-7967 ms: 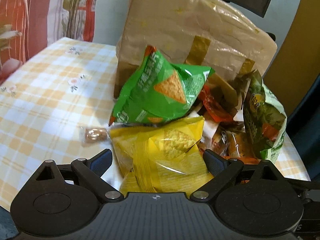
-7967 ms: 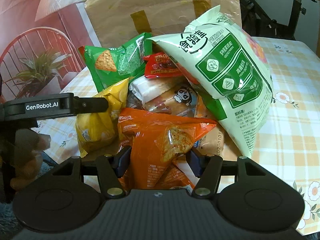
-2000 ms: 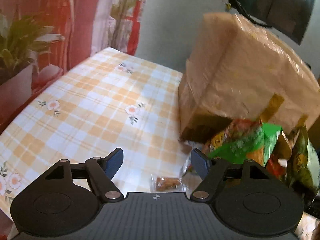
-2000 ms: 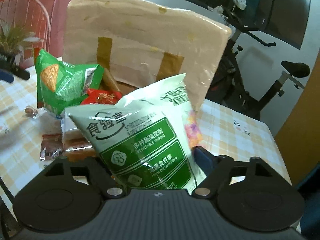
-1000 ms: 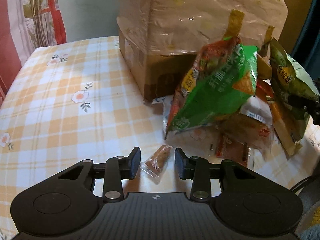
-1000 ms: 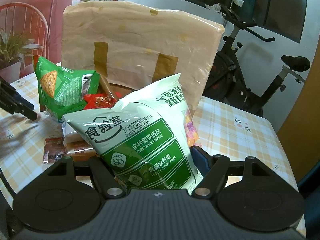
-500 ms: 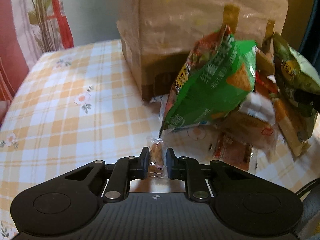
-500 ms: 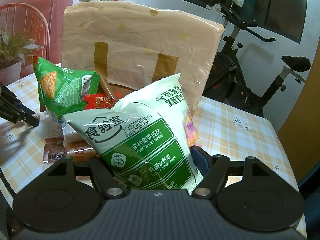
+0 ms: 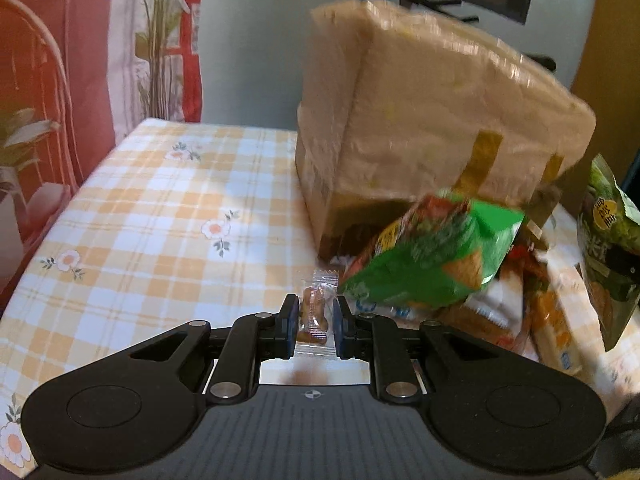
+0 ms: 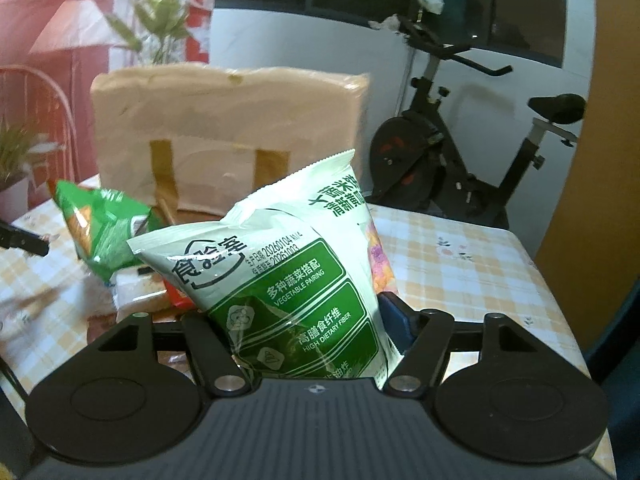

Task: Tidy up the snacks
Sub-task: 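Lift the small snack with the left gripper while the right gripper carries the vegetable bag to the box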

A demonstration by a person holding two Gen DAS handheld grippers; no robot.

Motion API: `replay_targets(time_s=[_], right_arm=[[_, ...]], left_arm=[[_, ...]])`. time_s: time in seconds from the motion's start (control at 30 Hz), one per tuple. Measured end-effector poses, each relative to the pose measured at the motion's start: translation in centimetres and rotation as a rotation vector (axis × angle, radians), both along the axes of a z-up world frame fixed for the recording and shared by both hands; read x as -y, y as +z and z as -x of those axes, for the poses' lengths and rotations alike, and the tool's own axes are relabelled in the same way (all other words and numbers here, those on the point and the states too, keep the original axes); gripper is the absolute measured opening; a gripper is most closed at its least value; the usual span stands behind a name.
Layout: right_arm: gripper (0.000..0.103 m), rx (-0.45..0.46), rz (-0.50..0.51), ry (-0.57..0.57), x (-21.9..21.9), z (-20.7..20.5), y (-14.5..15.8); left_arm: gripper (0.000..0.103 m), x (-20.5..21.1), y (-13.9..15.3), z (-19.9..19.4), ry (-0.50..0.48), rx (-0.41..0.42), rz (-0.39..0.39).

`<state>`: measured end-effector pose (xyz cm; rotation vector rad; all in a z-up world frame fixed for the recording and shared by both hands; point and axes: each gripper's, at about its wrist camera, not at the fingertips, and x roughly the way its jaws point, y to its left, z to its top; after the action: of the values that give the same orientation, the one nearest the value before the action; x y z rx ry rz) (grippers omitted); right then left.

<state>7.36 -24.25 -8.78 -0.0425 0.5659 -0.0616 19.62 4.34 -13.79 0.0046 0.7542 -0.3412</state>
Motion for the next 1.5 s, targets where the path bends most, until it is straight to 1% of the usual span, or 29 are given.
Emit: replay_targets(time_s=[0.1, 0.2, 0.37, 0.43, 0.53, 0.67, 0.77, 0.87, 0.97, 1.03, 1.1, 1.23, 1.33, 1.4, 1.47, 1.5], right_arm=[[0.069, 0.054, -0.026, -0.02, 0.6, 0.5, 1.4], [0.069, 0.133, -0.037, -0.029, 0.9, 0.9, 3.5], [0.069, 0.26, -0.034, -0.023, 0.9, 1.2, 7.0], [0.069, 0.298, -0.024, -0.012, 0.9, 0.8, 8.4], [0.069, 0.347, 0.004, 0.019, 0.8, -0.1, 10.2], [0.069, 0.391, -0.009, 0.065, 0.8, -2.1, 12.2], [0.069, 0.432, -0.011, 0.124, 0.4, -4.2, 13.6], [0.069, 0.454, 0.003, 0.172, -0.4, -6.6, 14.2], [0.069, 0.456, 0.014, 0.209, -1.3, -10.0, 14.6], [0.069, 0.446, 0.016, 0.222, -1.7, -12.0, 14.4], [0.069, 0.417, 0.018, 0.231, -1.8, -13.8, 13.9], [0.069, 0.326, 0.036, 0.223, -2.1, -16.6, 12.0], [0.07, 0.246, 0.002, 0.191, -1.8, -18.1, 10.4], [0.07, 0.182, -0.037, 0.167, -1.2, -18.9, 9.5], [0.072, 0.123, -0.07, 0.161, -0.9, -19.3, 8.8], [0.072, 0.109, -0.066, 0.162, -0.8, -19.2, 8.6]], left_arm=[[0.019, -0.2, 1.6, 0.3, 0.005, 0.048, 0.032], [0.019, -0.2, 3.6, 0.6, 0.011, 0.107, 0.057], [0.019, 0.5, 7.0, 0.9, 0.005, 0.208, 0.096], [0.019, 1.0, 8.6, 0.8, -0.005, 0.261, 0.108], [0.019, 2.1, 10.7, 0.2, -0.024, 0.318, 0.134], [0.019, 4.5, 13.0, -2.0, -0.062, 0.365, 0.174], [0.019, 6.5, 14.0, -4.0, -0.093, 0.388, 0.183], [0.019, 8.7, 14.6, -6.5, -0.103, 0.393, 0.207], [0.019, 10.2, 14.6, -8.5, -0.098, 0.399, 0.211], [0.019, 11.1, 14.1, -10.0, -0.088, 0.372, 0.205], [0.019, 11.8, 13.3, -11.3, -0.085, 0.339, 0.196], [0.019, 12.5, 11.9, -13.5, -0.078, 0.28, 0.155], [0.02, 12.8, 11.0, -14.5, -0.072, 0.259, 0.117], [0.02, 12.8, 10.5, -15.0, -0.067, 0.245, 0.109], [0.025, 11.6, 10.6, -14.6, -0.072, 0.239, 0.107], [0.036, 11.4, 10.5, -14.5, -0.073, 0.24, 0.102]])
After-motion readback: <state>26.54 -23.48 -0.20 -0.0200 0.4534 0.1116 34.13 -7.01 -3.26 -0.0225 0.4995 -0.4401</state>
